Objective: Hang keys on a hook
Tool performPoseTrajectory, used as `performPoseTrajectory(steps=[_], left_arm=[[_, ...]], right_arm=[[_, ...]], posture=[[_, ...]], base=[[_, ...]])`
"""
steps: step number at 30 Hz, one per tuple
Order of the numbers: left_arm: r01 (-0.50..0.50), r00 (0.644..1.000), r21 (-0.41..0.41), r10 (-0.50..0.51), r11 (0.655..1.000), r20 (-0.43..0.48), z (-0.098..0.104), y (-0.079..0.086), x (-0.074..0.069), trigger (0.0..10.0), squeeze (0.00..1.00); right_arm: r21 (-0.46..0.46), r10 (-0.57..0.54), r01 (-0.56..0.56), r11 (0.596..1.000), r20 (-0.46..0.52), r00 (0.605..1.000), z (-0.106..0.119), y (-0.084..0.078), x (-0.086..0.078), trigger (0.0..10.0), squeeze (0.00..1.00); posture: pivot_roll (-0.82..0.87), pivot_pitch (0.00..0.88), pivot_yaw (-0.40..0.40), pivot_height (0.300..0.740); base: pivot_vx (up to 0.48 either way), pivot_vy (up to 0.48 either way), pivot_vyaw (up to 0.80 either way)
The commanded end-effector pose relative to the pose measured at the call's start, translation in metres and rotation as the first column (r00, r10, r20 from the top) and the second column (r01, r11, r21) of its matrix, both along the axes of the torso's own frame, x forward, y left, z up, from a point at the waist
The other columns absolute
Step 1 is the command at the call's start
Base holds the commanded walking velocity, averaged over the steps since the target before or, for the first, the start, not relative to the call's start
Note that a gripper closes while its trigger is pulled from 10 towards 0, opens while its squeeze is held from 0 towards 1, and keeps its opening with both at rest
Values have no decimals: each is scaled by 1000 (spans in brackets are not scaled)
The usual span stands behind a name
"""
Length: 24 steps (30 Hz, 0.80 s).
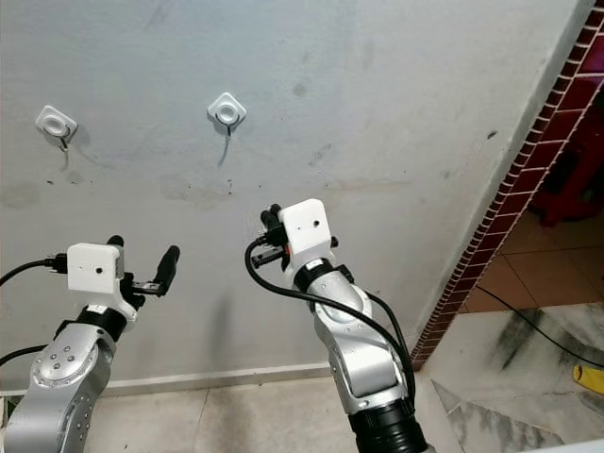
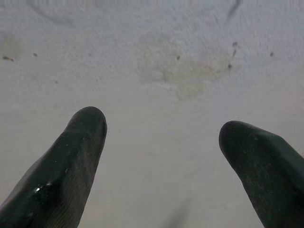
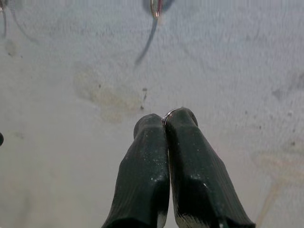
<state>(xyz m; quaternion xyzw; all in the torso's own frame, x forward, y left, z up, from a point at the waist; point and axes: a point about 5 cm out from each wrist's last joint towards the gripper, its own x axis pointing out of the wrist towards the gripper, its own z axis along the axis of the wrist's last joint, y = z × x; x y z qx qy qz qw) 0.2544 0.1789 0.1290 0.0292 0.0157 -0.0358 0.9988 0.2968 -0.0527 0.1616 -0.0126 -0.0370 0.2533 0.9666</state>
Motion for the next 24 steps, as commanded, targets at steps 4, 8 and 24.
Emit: performPoseTrajectory(steps=[4, 8, 24], left_arm=[[9, 1000, -1, -9, 1000, 3, 0, 0, 0, 10000, 0], [6, 1000, -4, -6, 1000, 1, 0, 0, -1, 10000, 0], [3, 1000, -3, -3, 1000, -2, -2, -1, -1, 10000, 0]], right_arm=[[7, 19, -19, 1000, 25, 1000, 6, 3, 0, 10000, 0], [3, 24, -24, 1000, 27, 999, 6, 4, 0, 10000, 0], [1, 28, -28, 1000, 31, 999, 6, 4, -1, 10000, 0]], posture=[[145, 0, 26, 740], [146, 0, 24, 740], [147, 0, 23, 740]], base=[[289, 263, 0], [253, 277, 0], [62, 77, 0]])
